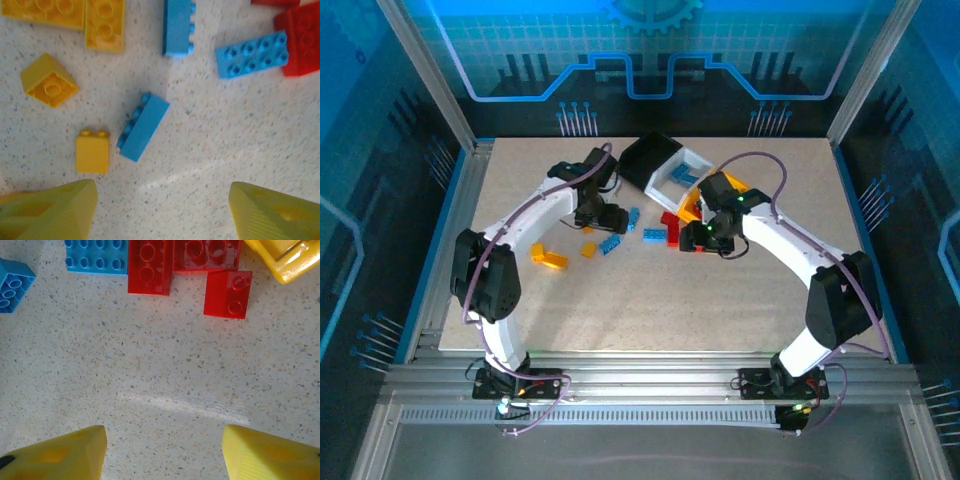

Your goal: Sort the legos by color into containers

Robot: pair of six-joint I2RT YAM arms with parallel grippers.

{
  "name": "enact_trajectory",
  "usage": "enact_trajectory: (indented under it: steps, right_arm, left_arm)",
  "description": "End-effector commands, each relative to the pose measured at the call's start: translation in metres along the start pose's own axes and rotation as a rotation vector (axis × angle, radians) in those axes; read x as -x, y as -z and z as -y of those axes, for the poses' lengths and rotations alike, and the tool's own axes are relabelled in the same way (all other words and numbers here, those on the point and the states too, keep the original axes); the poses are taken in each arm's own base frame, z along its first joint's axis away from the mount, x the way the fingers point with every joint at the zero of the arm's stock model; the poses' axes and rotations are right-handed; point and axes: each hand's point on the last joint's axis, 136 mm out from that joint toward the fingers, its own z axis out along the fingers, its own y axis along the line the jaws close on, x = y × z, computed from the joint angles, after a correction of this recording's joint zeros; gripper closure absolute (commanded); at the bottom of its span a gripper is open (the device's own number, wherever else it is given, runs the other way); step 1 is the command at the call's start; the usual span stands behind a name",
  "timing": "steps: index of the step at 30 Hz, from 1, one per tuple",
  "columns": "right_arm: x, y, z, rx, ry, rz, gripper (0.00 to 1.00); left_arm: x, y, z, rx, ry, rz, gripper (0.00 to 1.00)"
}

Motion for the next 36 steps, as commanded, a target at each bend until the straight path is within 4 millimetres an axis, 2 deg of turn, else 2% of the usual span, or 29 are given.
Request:
enact_trajectory:
  steps: [1, 10, 18, 27, 33, 36]
  right_arm:
    - [-0.01, 0.01, -0.003, 0.014, -0.001, 0.011, 0.36]
    - [-0.029, 0.012, 0.007, 0.004, -0.015, -0.005, 0.36]
    - [-0.03, 0.012, 0.007, 0.001, -0.004, -0.018, 0.36]
    - [-0.036, 0.015, 0.01, -0.001, -0.002, -0.027, 0.36]
    - [-0.041, 0.015, 0.014, -0.009, -0.006, -0.032, 0.35]
    - [-0.041, 0.014, 0.016, -0.012, -0.012, -0.032, 0.35]
  left_arm:
    - [-0.016, 0.0, -0.005, 0.043, -0.058, -0.041, 0.31]
    - [-0.028, -0.02, -0.008, 0.051, -0.052, -0.084, 0.35]
    - [-0.039, -0.052, -0.005, 0.059, -0.066, -0.142, 0.38]
    - [-0.026, -0.082, -0.01, 0.088, -0.067, -0.145, 0.41]
    - [-0.026, -0.101, -0.014, 0.09, -0.062, -0.181, 0.42]
    - [-0.026, -0.106, -0.013, 0.086, -0.057, -0.185, 0.46]
